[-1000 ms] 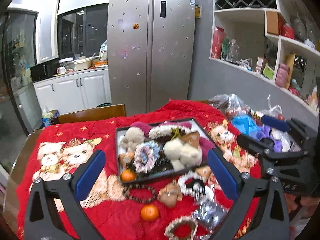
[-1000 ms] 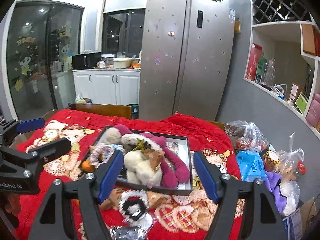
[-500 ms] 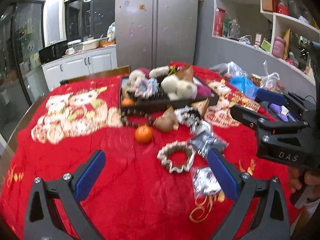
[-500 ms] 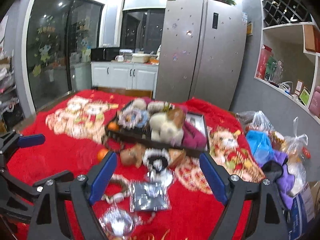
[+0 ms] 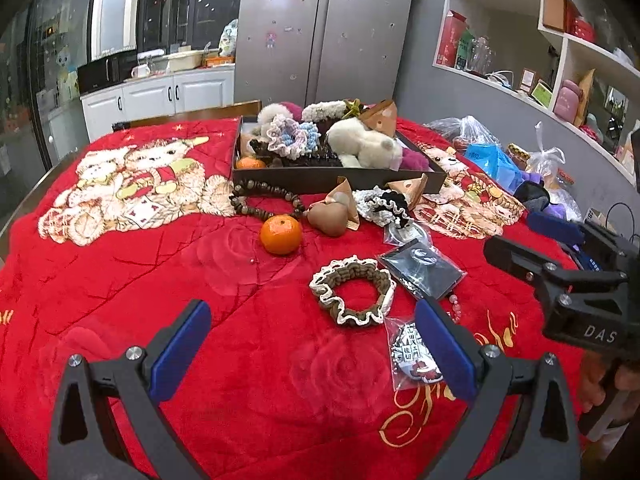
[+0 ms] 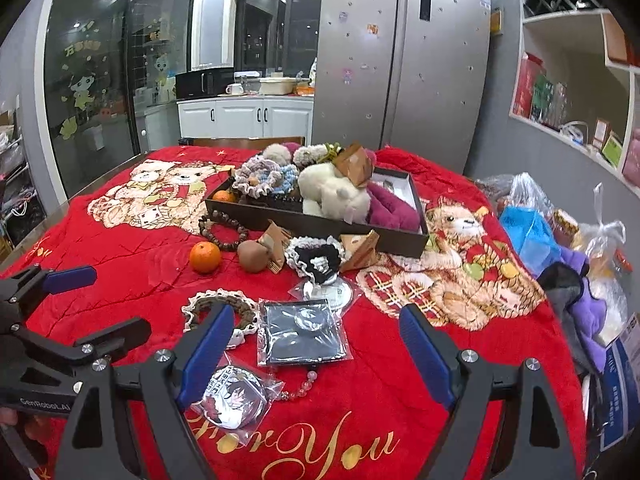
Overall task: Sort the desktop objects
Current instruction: 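Grasp the brown-white scrunchie with left tool while right tool grasps the black scrunchie, then carry both scrunchies over the black box, lowering them among the plush toys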
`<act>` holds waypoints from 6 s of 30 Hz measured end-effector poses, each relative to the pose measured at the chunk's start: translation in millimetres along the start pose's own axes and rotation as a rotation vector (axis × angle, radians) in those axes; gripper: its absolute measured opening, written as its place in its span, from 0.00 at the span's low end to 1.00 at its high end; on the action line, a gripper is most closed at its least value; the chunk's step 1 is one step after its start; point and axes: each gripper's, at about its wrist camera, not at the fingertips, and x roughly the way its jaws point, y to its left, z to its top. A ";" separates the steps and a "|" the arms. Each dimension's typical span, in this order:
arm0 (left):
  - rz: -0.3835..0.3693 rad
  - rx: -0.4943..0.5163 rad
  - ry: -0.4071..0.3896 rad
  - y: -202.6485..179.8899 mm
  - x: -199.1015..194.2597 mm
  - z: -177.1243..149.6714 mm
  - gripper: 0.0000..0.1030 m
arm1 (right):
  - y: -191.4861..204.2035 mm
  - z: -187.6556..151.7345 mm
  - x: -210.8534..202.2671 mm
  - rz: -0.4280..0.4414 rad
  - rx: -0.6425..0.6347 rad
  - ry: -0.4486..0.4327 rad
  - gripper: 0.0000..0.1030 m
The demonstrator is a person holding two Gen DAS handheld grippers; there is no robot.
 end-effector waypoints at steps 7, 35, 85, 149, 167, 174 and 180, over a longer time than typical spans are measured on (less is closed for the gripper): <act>-0.027 -0.018 0.014 3.7 16.6 3.4 1.00 | -4.8 1.2 14.2 0.031 0.025 0.029 0.84; -0.062 0.002 0.165 -2.8 100.3 6.0 0.99 | 2.5 21.6 122.7 0.037 -0.067 0.076 0.84; 0.022 -0.019 0.081 3.5 64.3 16.9 0.12 | -6.1 26.4 100.4 0.128 0.056 0.089 0.23; -0.040 0.015 -0.039 6.7 134.6 201.9 0.12 | -31.2 137.4 165.9 0.064 0.104 0.048 0.23; 0.006 0.080 -0.011 7.1 159.2 197.3 0.12 | -45.5 139.4 193.4 0.042 0.150 0.063 0.23; 0.026 0.083 -0.007 11.0 162.6 198.5 0.12 | -49.3 142.1 191.3 0.033 0.153 0.054 0.23; 0.033 0.092 -0.019 14.2 160.7 200.6 0.13 | -55.9 145.2 188.9 0.023 0.163 0.045 0.23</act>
